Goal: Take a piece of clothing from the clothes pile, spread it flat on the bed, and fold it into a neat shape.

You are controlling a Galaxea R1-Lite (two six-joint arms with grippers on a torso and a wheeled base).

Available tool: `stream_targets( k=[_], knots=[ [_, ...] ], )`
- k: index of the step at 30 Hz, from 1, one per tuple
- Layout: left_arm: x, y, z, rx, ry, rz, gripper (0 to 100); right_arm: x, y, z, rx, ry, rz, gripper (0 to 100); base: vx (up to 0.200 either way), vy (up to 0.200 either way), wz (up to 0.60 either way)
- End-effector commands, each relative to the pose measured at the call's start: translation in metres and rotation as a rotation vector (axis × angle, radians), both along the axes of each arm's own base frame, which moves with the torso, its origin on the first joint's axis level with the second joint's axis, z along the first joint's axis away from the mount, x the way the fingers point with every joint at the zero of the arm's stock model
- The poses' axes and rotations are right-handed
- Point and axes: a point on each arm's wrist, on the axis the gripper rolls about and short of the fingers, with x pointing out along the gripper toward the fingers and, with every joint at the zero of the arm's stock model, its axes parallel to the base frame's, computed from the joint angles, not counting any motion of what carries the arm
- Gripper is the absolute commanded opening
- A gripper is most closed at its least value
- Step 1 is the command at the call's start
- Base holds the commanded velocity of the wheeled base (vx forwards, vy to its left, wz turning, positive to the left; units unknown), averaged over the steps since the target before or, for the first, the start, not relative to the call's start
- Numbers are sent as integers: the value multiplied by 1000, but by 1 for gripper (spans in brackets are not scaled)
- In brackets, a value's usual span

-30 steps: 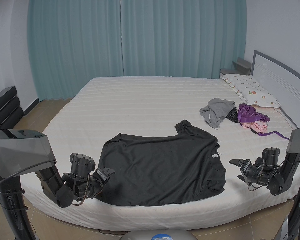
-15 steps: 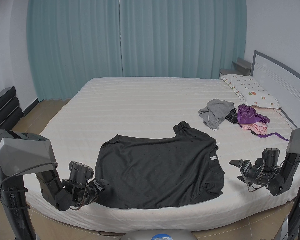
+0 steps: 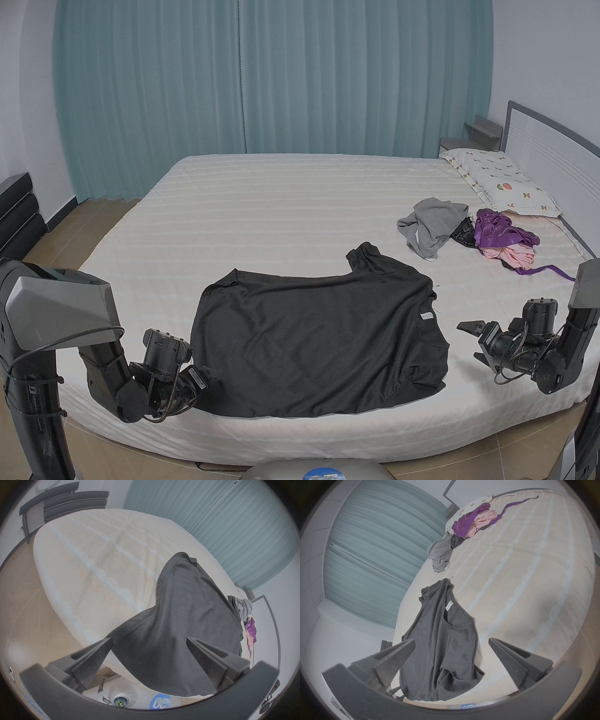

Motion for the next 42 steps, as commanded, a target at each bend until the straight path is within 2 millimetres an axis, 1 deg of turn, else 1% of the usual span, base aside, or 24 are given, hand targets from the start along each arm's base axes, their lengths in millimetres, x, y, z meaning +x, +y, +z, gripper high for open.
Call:
stream_targets(
  k=[1,10,17,18,21,26,29,30,31,33,37,42],
  knots=[
    [-4,2,-2,8,17,4,100,-2,0,-5,-2,-1,0,100,0,0,0],
    [-18,7,-8,31,70,18,100,-3,0,-5,-3,-17,1,100,0,0,0],
    [-7,13,-7,36,32,63,100,-4,3,-5,-3,-17,10,100,0,0,0],
    [-5,13,-7,36,30,65,0,-4,3,-5,-3,-16,10,100,0,0,0],
    [-2,13,-9,35,27,67,0,-4,5,-5,-3,-16,19,100,0,0,0],
    [-4,15,-7,35,28,73,0,-4,6,-7,-9,-8,27,100,0,0,0],
    [-3,19,1,30,6,88,0,-3,7,-9,-22,-8,39,100,0,0,0],
    [-3,21,9,22,-17,96,0,-3,10,-10,-33,-7,58,100,0,0,0],
    [-3,21,11,20,-21,95,0,-3,11,-11,-36,-7,62,100,0,0,0],
    [-4,22,21,11,-49,98,0,-1,14,-21,-48,20,82,100,0,0,0],
    [-6,23,31,1,-81,99,0,2,25,-36,-71,55,139,100,0,0,0],
    [-6,23,40,-5,-111,101,0,3,34,-43,-87,75,178,100,0,0,0]
  ],
)
